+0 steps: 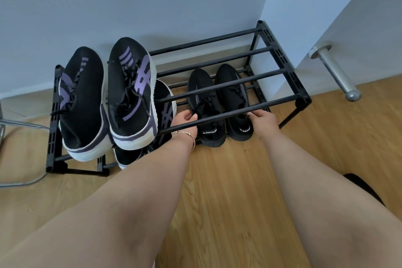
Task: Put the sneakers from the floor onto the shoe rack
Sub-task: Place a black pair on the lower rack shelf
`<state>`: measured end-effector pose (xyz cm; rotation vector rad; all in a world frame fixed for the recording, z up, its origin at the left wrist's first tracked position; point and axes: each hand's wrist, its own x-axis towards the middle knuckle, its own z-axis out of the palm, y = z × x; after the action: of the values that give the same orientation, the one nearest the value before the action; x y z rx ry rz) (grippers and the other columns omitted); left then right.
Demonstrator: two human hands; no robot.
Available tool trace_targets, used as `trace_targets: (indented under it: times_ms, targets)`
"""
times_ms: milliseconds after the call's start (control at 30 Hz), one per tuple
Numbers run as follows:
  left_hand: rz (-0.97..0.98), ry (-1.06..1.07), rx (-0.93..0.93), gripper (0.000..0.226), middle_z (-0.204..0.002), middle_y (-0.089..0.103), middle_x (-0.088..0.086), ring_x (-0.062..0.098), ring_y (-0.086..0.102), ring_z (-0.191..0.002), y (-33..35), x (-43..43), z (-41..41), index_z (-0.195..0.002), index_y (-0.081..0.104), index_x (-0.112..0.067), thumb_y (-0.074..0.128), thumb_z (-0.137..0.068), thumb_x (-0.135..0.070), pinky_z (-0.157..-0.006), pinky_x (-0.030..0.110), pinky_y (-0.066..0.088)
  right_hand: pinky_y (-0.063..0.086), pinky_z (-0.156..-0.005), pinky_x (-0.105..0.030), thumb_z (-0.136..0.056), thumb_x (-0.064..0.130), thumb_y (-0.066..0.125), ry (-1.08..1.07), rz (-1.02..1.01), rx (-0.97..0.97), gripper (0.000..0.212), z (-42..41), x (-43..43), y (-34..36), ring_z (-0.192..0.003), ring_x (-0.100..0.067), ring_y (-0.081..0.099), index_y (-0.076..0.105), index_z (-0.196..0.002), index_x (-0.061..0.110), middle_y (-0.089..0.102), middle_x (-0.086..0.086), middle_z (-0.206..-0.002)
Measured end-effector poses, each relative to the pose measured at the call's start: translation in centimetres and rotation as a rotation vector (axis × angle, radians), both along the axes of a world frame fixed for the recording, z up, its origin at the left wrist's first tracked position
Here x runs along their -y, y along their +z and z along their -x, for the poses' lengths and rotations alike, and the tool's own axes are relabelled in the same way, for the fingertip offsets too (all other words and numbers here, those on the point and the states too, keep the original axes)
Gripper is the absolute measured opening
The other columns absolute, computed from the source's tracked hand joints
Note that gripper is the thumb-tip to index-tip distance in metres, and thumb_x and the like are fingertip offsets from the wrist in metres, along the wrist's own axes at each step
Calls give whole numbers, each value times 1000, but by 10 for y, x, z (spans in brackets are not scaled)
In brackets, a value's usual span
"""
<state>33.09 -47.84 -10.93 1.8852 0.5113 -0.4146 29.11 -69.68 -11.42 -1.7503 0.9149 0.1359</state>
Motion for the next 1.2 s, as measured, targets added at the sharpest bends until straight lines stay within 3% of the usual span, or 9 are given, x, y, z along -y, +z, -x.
trace_targets:
  times_ms: [67,167,333,533,833,1000,1200]
  targets:
    - [-7,-20,-12,47,-143,58,9,22,55,-132,6,2,6,-145,48,-7,55,-99,-12,-114,32,39,45,-110,-45,-98,24,59,61,86,-11,38,6,-2,6,-126,-27,58,63,-133,11,66,-9,-133]
    - [-203,-194,-14,48,-148,52,6,24,48,-138,15,4,15,-149,43,-12,47,-101,-16,-112,25,33,44,-111,-45,-102,26,52,188,260,-41,46,23,-6,19,-133,-29,52,50,-144,8,57,-12,-143]
    - [-453,-331,28,53,-142,53,16,35,51,-131,37,9,43,-151,35,-12,48,-102,-30,-109,42,43,45,-103,-42,-102,19,51,454,518,5,41,64,-13,40,-126,-31,52,49,-139,4,56,-18,-137]
    - [-689,-616,122,63,-162,26,13,32,28,-146,57,22,86,-157,19,-10,42,-104,-33,-115,42,32,42,-111,-41,-97,32,57,699,863,70,58,108,-12,56,-135,-28,45,39,-147,8,52,-12,-143]
    - [-949,-831,231,74,-165,20,12,32,22,-150,90,51,148,-158,13,-13,47,-100,-43,-119,43,29,43,-109,-44,-94,34,59,704,993,34,61,161,17,85,-134,-30,47,40,-145,7,52,-13,-144]
    - [-1013,-909,250,73,-165,18,14,33,21,-150,115,81,181,-158,13,-12,44,-101,-46,-119,43,29,45,-98,-40,-93,29,58,640,986,14,54,205,45,106,-117,-28,54,44,-140,6,57,-12,-132]
    - [-1038,-992,278,74,-162,23,13,33,28,-146,132,125,206,-156,17,-12,47,-99,-48,-116,41,32,46,-101,-40,-97,37,52,515,1012,-98,54,261,97,118,-117,-28,56,45,-141,6,59,-12,-133]
